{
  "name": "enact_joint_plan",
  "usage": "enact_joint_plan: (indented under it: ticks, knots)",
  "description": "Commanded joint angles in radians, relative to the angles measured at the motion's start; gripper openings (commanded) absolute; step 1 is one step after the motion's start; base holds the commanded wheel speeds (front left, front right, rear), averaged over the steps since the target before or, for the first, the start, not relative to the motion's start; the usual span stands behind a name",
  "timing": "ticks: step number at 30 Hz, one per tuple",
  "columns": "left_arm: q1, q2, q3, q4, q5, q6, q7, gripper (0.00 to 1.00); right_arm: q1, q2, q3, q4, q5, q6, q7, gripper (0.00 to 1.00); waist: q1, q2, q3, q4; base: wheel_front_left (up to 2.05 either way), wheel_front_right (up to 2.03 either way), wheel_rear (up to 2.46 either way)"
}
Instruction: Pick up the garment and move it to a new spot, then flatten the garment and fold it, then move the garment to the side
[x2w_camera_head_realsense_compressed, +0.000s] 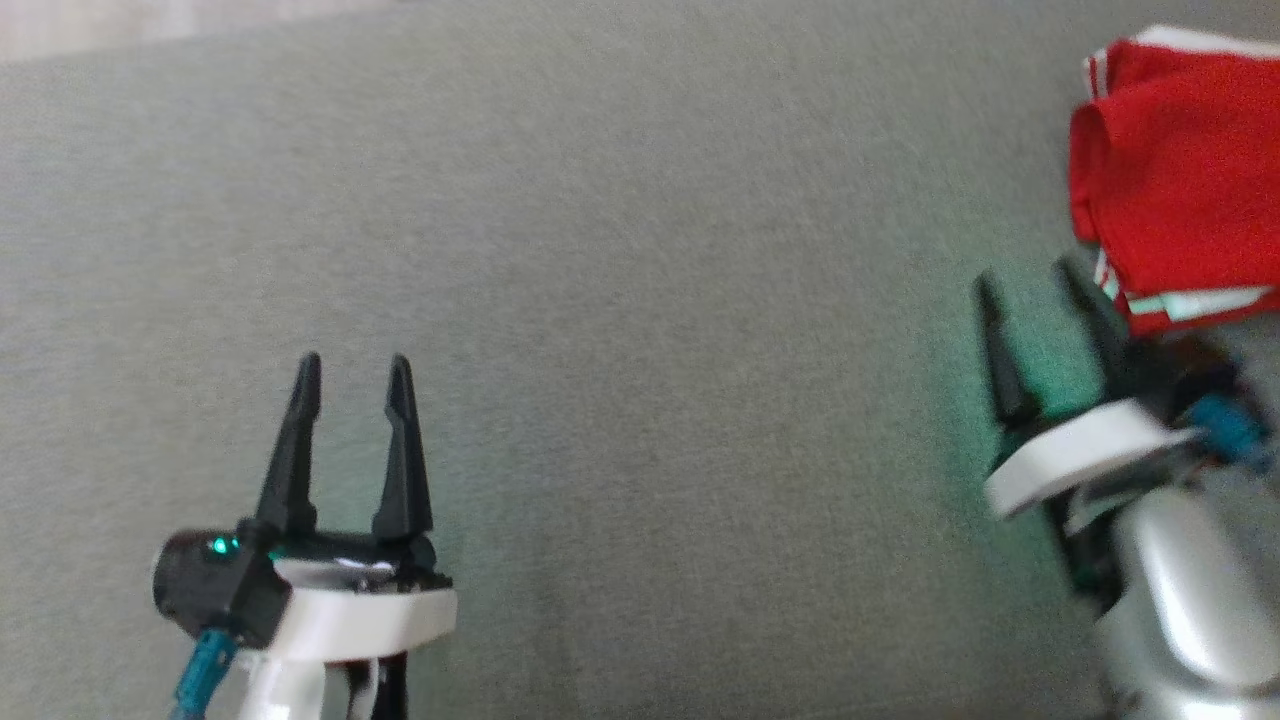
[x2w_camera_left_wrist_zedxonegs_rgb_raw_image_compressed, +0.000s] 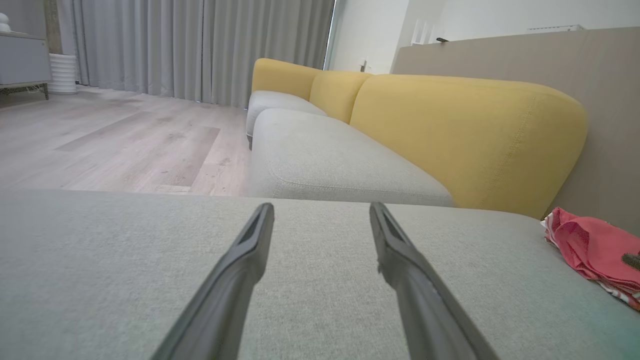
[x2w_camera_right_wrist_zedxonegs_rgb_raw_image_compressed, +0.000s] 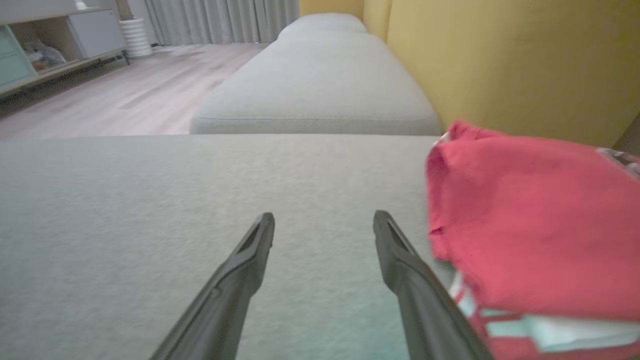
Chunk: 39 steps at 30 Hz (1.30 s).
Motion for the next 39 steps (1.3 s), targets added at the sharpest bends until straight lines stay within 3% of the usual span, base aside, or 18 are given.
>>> enact_joint_plan:
  ticks: [1, 7, 10, 21, 39]
  knots:
    - [0.009, -0.001, 0.018, -0.023, -0.012, 0.011, -0.005, 1.0, 0.016, 0.017, 0.031, -0.005, 0.003, -0.001, -0.038, 1.0, 0.0003, 0.0, -0.07, 0.058, 0.0, 0.0, 0.0]
    - [0.065, -0.001, 0.008, -0.001, -0.063, 0.044, -0.005, 1.0, 0.092, 0.119, 0.087, 0.092, 0.011, -0.001, -0.158, 1.0, 0.0003, 0.0, -0.158, 0.099, 0.0, 0.0, 0.0]
    - [0.093, -0.001, 0.009, 0.002, -0.067, 0.06, -0.005, 1.0, 0.131, 0.136, 0.095, 0.048, 0.01, -0.001, -0.166, 1.0, 0.0003, 0.0, -0.193, 0.105, 0.0, 0.0, 0.0]
    - [0.215, -0.001, 0.041, -0.081, -0.007, 0.093, -0.005, 1.0, 0.366, 0.149, 0.028, -0.225, -0.136, -0.001, -0.167, 1.0, 0.0003, 0.0, -0.28, 0.118, 0.0, 0.0, 0.0]
    - [0.256, -0.001, 0.055, -0.086, 0.042, 0.097, -0.005, 1.0, 0.407, 0.149, 0.021, -0.265, -0.127, -0.001, -0.167, 1.0, 0.0003, 0.0, -0.304, 0.114, 0.0, 0.0, 0.0]
